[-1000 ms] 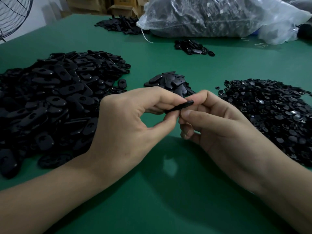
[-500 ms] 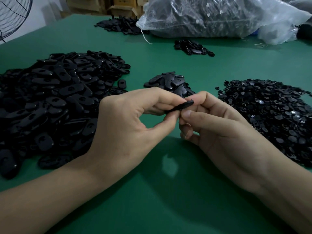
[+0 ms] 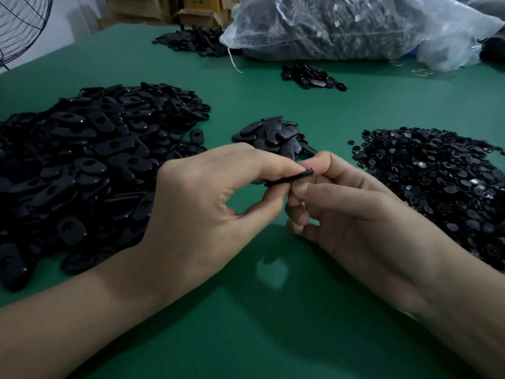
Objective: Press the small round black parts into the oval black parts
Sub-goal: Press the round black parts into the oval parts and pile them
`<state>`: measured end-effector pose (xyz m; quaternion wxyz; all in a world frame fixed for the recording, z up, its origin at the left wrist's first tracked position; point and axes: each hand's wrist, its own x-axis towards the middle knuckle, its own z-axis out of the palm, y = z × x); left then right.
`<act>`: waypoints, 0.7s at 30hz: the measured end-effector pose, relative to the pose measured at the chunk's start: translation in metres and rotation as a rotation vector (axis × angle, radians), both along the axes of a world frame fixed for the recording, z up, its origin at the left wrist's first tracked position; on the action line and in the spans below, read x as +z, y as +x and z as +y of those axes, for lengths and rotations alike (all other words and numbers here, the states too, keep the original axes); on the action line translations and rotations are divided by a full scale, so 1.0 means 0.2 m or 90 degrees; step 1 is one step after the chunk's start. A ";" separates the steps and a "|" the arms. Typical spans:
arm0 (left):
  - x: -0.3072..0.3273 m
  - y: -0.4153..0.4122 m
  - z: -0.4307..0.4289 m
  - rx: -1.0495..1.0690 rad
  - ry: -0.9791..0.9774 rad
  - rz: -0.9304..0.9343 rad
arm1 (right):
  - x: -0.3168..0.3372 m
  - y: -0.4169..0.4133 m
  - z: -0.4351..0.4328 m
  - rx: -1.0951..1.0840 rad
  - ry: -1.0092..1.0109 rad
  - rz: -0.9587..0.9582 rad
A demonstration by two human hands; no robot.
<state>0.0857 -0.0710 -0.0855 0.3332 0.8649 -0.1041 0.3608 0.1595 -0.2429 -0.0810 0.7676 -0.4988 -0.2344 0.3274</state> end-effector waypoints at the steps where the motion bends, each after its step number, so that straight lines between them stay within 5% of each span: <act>1: -0.01 0.00 0.01 0.015 0.009 0.006 | 0.00 0.00 0.00 0.004 0.000 0.005; 21: 0.03 0.02 0.00 -0.015 0.041 -0.065 | 0.01 0.00 0.00 -0.025 0.002 0.017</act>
